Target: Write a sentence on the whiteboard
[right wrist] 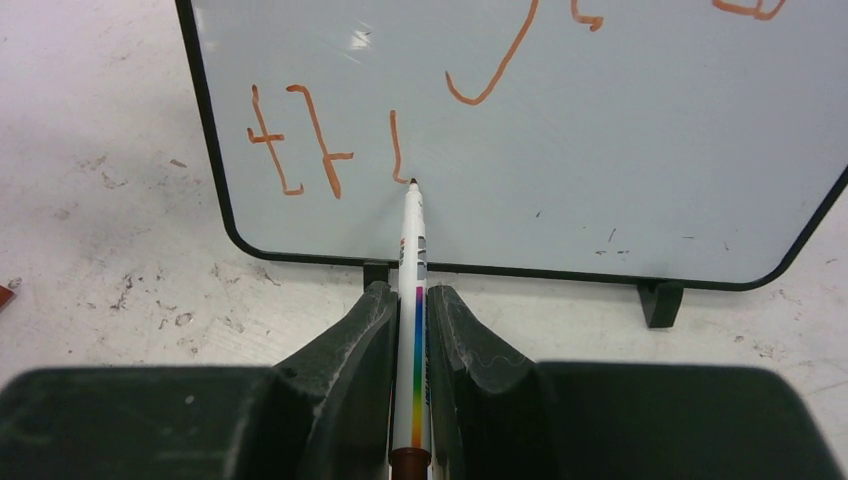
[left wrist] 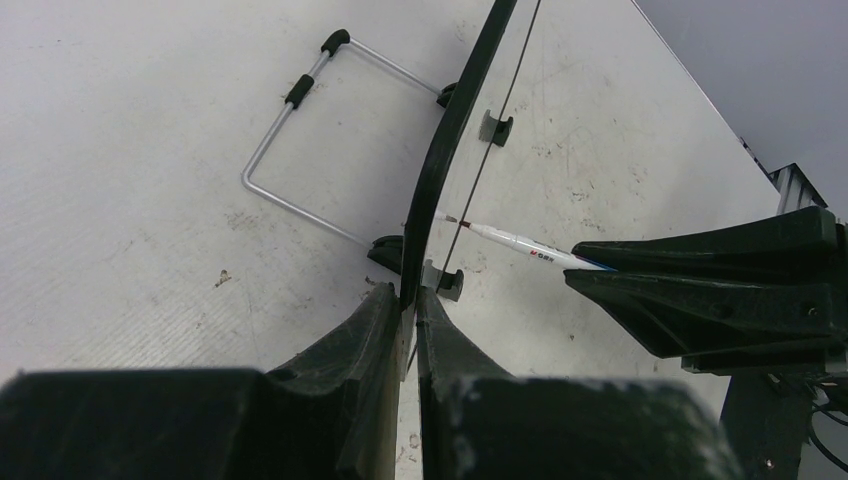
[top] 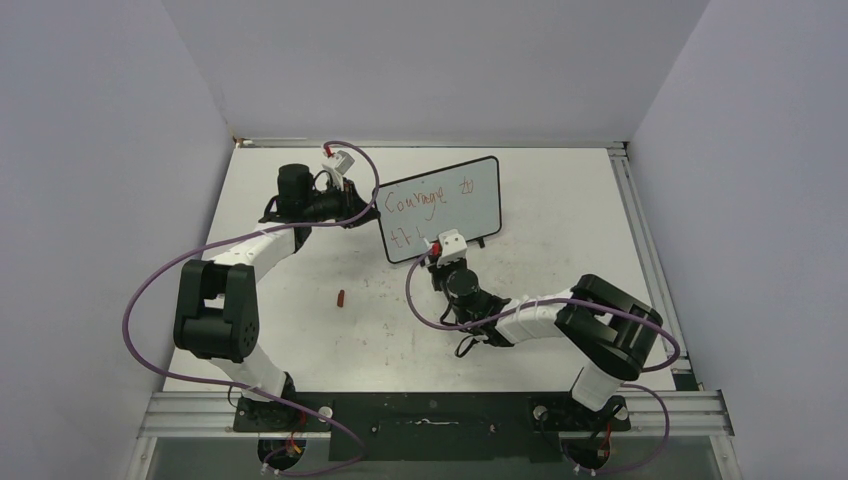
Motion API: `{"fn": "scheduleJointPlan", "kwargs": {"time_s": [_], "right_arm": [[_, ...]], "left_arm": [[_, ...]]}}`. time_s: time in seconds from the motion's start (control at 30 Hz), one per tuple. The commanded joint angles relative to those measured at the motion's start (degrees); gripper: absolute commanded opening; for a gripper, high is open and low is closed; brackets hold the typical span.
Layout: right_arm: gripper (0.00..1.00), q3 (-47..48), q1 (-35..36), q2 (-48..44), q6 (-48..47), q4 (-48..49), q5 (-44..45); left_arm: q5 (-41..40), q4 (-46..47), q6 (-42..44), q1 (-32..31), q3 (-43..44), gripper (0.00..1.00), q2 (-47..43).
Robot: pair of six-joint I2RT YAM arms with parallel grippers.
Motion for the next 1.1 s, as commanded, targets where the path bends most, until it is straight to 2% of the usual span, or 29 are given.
{"fn": "scheduleJointPlan", "kwargs": {"time_s": [0.0, 0.6, 1.07], "right_arm": [[0.05, -0.21, 0.42, -3.82, -0.71, 3.15, 2.99], [0.05, 3.28, 0.09, -0.22, -3.86, 6.43, 3.88], [0.05, 2.13, 0.94, 1.58, -1.61, 4.65, 3.86]], "left_arm": [[2.26, 0.21, -0.02, 0.06, 1.98, 0.0, -2.52], [2.25, -0.05, 0.24, 0.08, 2.11, 0.0, -2.34], [2.33, -0.05, 0.24, 0.06, 2.07, 0.0, -2.54]]}}
